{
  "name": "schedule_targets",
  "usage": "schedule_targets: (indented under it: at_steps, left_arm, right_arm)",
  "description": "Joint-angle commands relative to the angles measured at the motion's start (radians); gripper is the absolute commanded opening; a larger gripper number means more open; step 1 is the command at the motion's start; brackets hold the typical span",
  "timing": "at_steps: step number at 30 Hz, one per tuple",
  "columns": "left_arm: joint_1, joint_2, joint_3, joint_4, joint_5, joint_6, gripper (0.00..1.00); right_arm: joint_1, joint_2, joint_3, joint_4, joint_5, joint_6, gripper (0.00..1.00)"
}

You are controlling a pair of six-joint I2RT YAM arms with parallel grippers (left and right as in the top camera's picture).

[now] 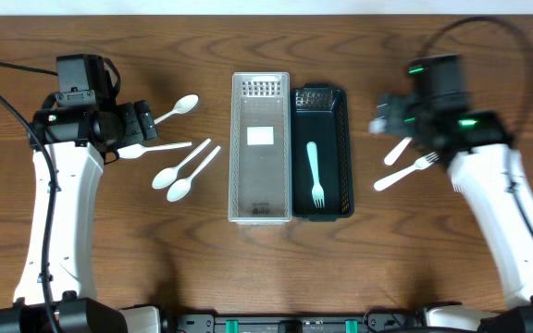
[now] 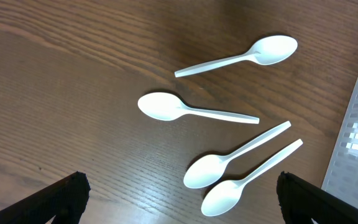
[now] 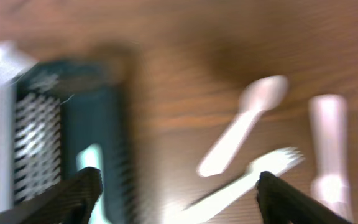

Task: Pack container
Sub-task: 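Move the right gripper back and grasp the second white fork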

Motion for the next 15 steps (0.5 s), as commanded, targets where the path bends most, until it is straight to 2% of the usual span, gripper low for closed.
schedule_targets:
  at_steps: [1,4,6,8,11,15]
  left_arm:
    - [0.004,0.01,0.021,-0.002,-0.011,0.016,0.98]
    - [0.004,0.01,0.021,-0.002,-0.011,0.016,0.98]
    - [0.004,0.01,0.021,-0.002,-0.011,0.016,0.99]
    - [0.004,0.01,0.021,-0.002,-0.011,0.016,0.98]
    - [0.004,0.01,0.021,-0.002,-0.011,0.016,0.98]
    - [0.004,0.01,0.021,-0.002,-0.011,0.016,0.98]
  right_arm:
    - [-0.152,0.035,-0.019,-0.011,0.061,-0.061,0.9]
    - [-0.269,0.09,-0.031,-0.009,0.018,-0.075,0.9]
    - [-0.325,0.135,-0.031,-0.01,-0.058,-0.139,0.87]
    - [-0.359,0.178,-0.031,-0.013,-0.126,-0.195,0.88]
    - [-0.381,0.242,-0.032,-0.015,-0.122,-0.237,0.93]
    - [-0.399,0.327,-0.032,0.001,-0.072,-0.272,0.93]
